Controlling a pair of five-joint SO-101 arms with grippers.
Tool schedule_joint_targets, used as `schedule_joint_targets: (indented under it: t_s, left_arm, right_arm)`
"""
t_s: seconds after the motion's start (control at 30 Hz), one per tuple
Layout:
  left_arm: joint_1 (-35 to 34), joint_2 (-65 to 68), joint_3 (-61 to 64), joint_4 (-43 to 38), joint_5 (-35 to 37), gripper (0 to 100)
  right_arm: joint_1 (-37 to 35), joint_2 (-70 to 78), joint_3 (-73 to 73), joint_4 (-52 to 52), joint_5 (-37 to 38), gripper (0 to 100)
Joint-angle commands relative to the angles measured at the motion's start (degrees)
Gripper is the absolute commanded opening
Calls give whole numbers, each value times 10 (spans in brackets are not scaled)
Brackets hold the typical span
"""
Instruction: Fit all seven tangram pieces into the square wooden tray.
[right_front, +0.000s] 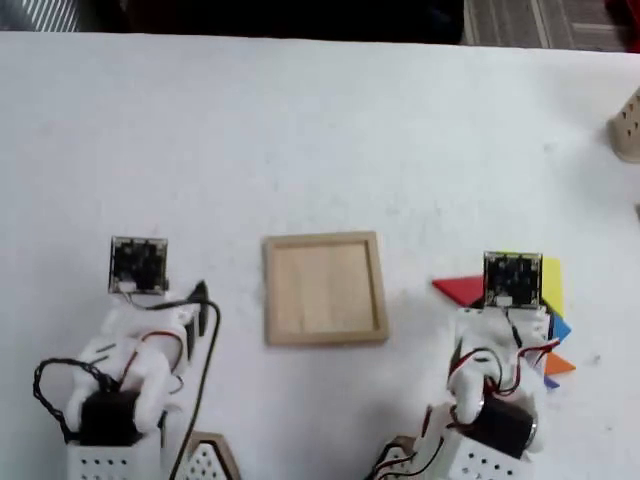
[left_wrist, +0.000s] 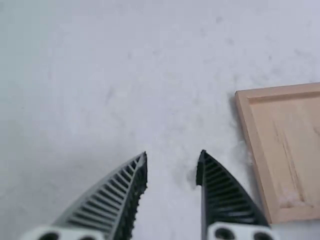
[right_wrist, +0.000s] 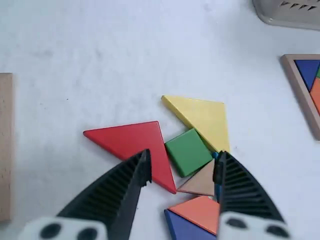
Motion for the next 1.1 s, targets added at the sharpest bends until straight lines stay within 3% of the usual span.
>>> schedule_joint_targets:
  t_s: [0.0, 0.2, 0.47, 0.63, 0.8, 1.07]
  left_arm:
    - [36, 106, -76, 1, -4, 190]
    - [45, 231, -120, -63, 57, 208]
    - [33, 276, -4, -222, 80, 208]
    - [29, 276, 0, -229, 55, 216]
    - [29, 276, 0, -230, 47, 216]
    - [30, 276, 0, -231, 43, 215]
  right_arm:
    - [9, 126, -98, 3, 12, 214]
    - [9, 385, -238, 1, 22, 216]
    - [53, 650, -383, -73, 99, 232]
    - [74, 798, -484, -75, 168, 344]
    - [71, 945, -555, -78, 260, 348]
    - [70, 1139, -688, -78, 279, 348]
